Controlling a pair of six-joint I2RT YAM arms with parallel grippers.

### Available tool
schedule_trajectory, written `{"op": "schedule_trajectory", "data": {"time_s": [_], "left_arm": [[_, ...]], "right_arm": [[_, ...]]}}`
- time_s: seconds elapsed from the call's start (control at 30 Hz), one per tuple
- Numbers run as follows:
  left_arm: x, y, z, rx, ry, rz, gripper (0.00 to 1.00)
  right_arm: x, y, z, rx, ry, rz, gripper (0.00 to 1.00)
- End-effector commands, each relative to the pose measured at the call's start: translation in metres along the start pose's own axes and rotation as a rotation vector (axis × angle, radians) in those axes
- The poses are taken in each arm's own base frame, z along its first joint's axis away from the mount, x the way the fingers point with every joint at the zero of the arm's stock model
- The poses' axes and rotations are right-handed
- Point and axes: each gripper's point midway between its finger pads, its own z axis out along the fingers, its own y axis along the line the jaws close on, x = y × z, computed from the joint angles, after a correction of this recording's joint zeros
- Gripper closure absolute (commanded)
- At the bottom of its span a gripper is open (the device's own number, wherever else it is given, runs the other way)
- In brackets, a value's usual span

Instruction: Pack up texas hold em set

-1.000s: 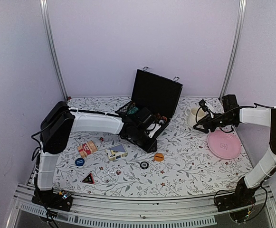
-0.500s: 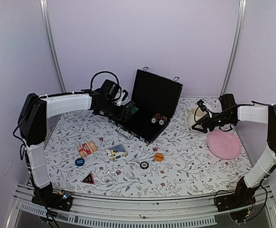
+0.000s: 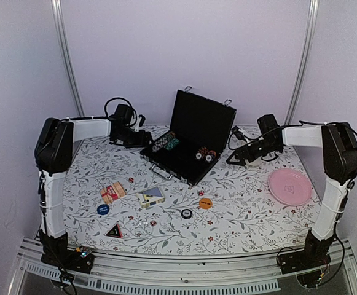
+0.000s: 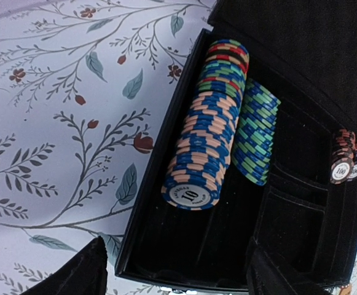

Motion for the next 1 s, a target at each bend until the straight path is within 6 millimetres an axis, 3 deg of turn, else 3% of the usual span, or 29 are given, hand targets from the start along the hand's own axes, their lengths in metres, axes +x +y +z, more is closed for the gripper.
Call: {"op": "schedule_trajectory", "data": {"time_s": [0.0,0.17,0.33,0.57,0.97], "left_arm": [[-0.018,0.003,0.009,0.046,-0.055,0.003,0.21],[-0.004,0.013,0.033,0.041,-0.005,0.011,0.21],[0.007,0.012,0.043,0.074,0.015,0.009,0.22],[0.016,-0.002,0.04,0.134,0.019,0.007,0.26],[0.042,-0.024,0.014,0.165,0.003,0.009,0.29]], "right_arm": [[0.011,-0.002,0.03,-0.034,0.076,0.1,0.15],[0.013,0.002,0.053,-0.094,0.116,0.115,0.15],[0.012,-0.001,0.067,-0.106,0.126,0.122,0.16],[0.016,-0.003,0.087,-0.146,0.154,0.138,0.18],[0.005,0.001,0.102,-0.206,0.134,0.091,0.19]]}}
